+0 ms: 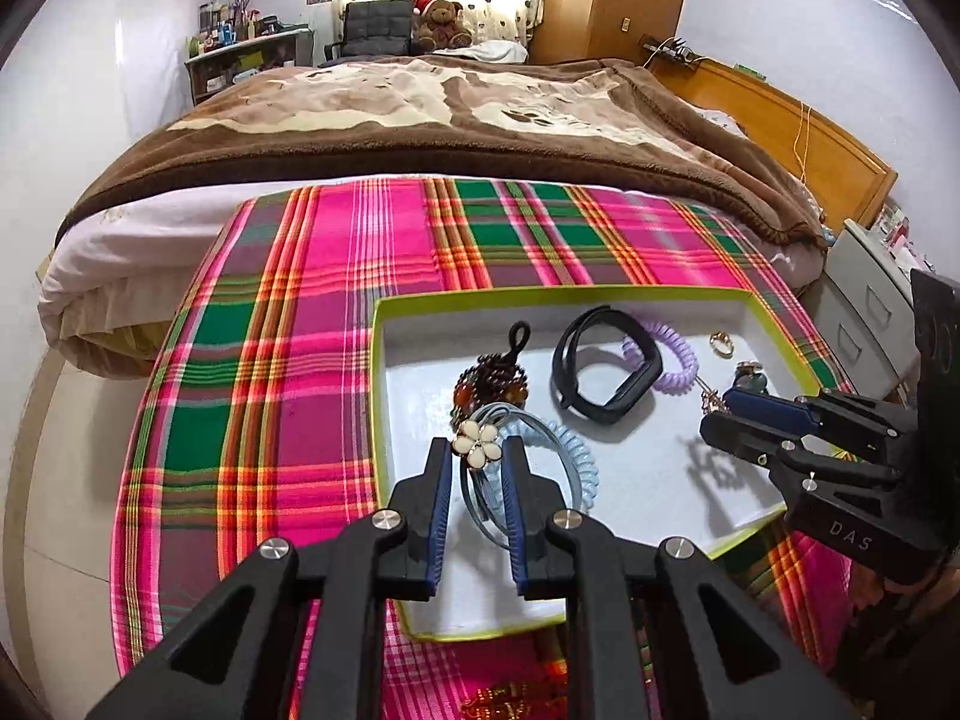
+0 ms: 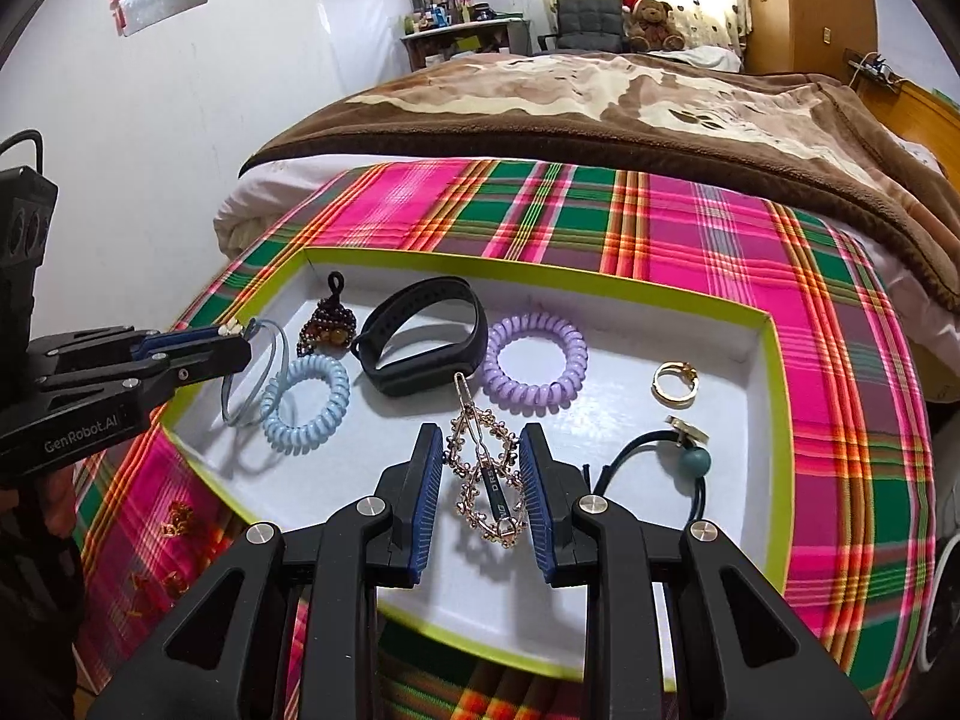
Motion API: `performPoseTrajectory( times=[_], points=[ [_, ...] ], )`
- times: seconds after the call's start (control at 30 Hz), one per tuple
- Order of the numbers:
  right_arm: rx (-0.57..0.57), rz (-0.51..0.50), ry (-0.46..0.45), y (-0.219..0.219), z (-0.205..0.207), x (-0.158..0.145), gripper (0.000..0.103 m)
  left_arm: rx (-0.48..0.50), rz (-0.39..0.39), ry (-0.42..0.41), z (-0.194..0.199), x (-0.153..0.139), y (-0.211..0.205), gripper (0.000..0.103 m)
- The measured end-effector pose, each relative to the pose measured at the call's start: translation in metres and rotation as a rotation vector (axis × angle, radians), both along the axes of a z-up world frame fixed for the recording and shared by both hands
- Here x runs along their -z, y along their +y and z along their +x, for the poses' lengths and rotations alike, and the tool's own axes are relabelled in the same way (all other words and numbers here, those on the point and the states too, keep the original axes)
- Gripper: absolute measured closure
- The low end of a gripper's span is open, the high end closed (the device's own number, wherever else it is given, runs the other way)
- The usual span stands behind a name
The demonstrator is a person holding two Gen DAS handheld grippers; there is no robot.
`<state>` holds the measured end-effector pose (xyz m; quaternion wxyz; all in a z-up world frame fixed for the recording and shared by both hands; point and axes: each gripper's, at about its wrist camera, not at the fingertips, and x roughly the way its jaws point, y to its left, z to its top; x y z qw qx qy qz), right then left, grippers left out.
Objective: Organize jewelry
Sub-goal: 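Carry both items into the white box and open both tools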
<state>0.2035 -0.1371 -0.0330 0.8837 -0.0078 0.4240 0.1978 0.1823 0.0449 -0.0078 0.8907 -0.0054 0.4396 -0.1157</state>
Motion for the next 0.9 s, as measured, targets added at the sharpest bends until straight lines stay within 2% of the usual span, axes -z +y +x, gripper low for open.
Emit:
performPoseTrajectory(
  times=[0.33, 0.67, 0.9],
  points=[
    [0.005, -0.078, -0.014, 0.006, 0.005, 0.007, 0.076, -0.009, 0.011, 0.035, 0.005, 0.01, 0.0, 0.085],
    [0.007, -0.077, -0.002, 0.005, 0.007, 0.01, 0.076, -0.008, 0.013, 0.049, 0.007, 0.014, 0.0, 0.085],
    [0.009, -0.078, 0.006, 0.006, 0.007, 0.011, 0.076, 0.004, 0.003, 0.049, 0.007, 0.014, -0.002, 0.077]
  ],
)
